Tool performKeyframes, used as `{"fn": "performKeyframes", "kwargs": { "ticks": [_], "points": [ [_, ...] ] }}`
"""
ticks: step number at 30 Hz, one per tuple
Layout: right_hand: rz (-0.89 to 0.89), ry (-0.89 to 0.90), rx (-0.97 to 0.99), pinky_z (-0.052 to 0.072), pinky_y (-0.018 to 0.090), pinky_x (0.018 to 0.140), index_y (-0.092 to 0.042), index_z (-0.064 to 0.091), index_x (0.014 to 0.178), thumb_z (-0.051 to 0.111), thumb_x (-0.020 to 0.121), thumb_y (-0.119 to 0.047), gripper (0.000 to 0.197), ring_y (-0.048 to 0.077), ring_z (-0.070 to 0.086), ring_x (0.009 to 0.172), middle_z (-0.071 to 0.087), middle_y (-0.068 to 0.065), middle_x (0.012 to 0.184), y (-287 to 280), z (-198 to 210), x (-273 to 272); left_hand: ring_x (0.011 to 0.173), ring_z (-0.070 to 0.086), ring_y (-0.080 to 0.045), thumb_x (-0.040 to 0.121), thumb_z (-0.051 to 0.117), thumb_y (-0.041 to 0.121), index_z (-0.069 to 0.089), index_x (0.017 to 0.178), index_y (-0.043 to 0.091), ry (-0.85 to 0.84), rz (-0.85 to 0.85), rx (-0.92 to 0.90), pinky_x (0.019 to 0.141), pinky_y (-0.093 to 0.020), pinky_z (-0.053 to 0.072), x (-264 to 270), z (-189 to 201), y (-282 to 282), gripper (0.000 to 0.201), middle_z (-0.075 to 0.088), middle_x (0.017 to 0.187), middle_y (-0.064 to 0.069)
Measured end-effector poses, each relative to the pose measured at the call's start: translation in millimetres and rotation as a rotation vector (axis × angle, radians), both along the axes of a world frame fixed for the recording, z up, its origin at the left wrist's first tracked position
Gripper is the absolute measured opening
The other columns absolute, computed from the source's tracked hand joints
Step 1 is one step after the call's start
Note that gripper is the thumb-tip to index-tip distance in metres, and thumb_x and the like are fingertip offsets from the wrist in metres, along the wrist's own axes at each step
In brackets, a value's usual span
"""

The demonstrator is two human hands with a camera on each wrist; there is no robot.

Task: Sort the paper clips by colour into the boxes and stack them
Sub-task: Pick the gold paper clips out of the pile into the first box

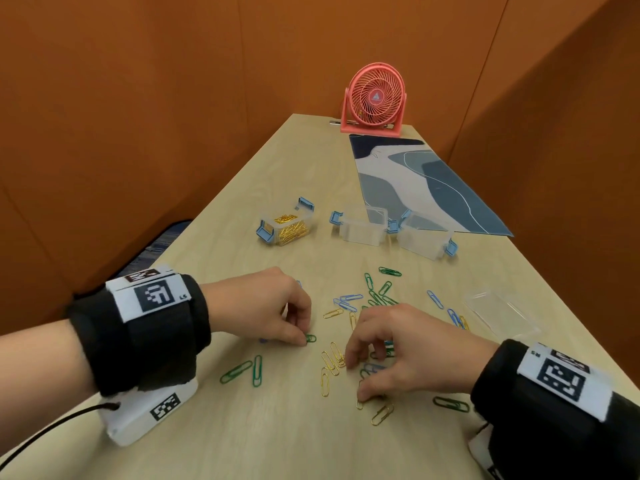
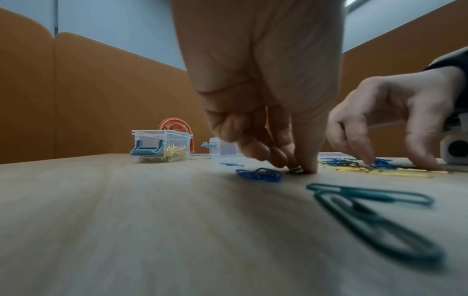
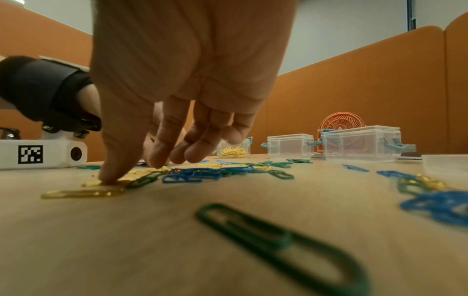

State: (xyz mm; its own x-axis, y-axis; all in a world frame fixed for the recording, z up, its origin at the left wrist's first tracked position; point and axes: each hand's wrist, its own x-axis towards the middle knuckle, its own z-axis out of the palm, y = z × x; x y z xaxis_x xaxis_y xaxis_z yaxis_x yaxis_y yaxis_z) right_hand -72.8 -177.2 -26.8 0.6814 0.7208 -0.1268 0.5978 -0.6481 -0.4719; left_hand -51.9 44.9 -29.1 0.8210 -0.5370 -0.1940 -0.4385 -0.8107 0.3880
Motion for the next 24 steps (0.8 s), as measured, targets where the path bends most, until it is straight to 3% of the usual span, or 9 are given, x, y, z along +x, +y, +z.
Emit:
{"fn": "performKeyframes", "kwargs": {
  "ticks": [3, 8, 15, 22, 24],
  "points": [
    [-0.013, 0.029, 0.038, 0.050, 0.030, 0.073, -0.026, 0.070, 0.084, 0.080, 0.066, -0.042, 0.026, 0.011, 0.054, 0.074, 0.059, -0.009, 0.082, -3.8, 1.3, -1.4, 0.062, 0.051, 0.002, 0.083, 0.067, 0.033, 0.065, 0.083, 0.023, 0.008, 0.006, -0.007, 0.058, -0.005, 0.037, -1.9, -1.8, -0.4, 0.010, 0.059, 0.072, 0.012],
    [-0.043, 0.051, 0.023, 0.051, 0.025, 0.069, -0.025, 0.069, 0.079, 0.083, 0.060, -0.043, 0.031, 0.006, 0.054, 0.068, 0.063, -0.007, 0.078, -16.3, 2.8, -2.6, 0.059, 0.051, -0.001, 0.080, 0.068, 0.022, 0.066, 0.081, 0.019, 0.044, 0.035, -0.044, 0.056, -0.007, 0.039, -6.4, -1.6, -1.2, 0.004, 0.061, 0.071, 0.009],
    [-0.033, -0.011, -0.024, 0.050, 0.030, 0.074, -0.023, 0.071, 0.082, 0.071, 0.077, -0.032, 0.010, 0.009, 0.055, 0.072, 0.061, -0.009, 0.077, -18.1, 0.1, -1.5, 0.054, 0.051, 0.000, 0.074, 0.071, 0.015, 0.066, 0.075, 0.021, 0.090, 0.021, -0.065, 0.055, -0.006, 0.038, -12.0, 3.6, -1.4, 0.008, 0.058, 0.063, 0.012],
    [-0.144, -0.162, -0.088, 0.045, 0.025, 0.074, -0.024, 0.070, 0.088, 0.057, 0.085, -0.034, 0.016, -0.002, 0.045, 0.065, 0.051, -0.014, 0.079, -20.8, -0.8, 2.2, 0.051, 0.051, -0.003, 0.068, 0.070, 0.009, 0.068, 0.068, 0.018, 0.211, -0.041, -0.064, 0.056, -0.011, 0.041, -22.5, 4.5, 1.2, 0.009, 0.059, 0.057, 0.010],
    [-0.212, -0.220, -0.120, 0.046, 0.027, 0.076, -0.025, 0.069, 0.088, 0.054, 0.086, -0.034, 0.017, 0.001, 0.044, 0.066, 0.053, -0.012, 0.084, -23.0, -1.6, 3.6, 0.052, 0.051, -0.003, 0.069, 0.070, 0.011, 0.069, 0.068, 0.019, 0.244, -0.040, -0.065, 0.056, -0.012, 0.041, -27.8, 5.7, 7.8, 0.009, 0.059, 0.059, 0.009]
  ]
}}
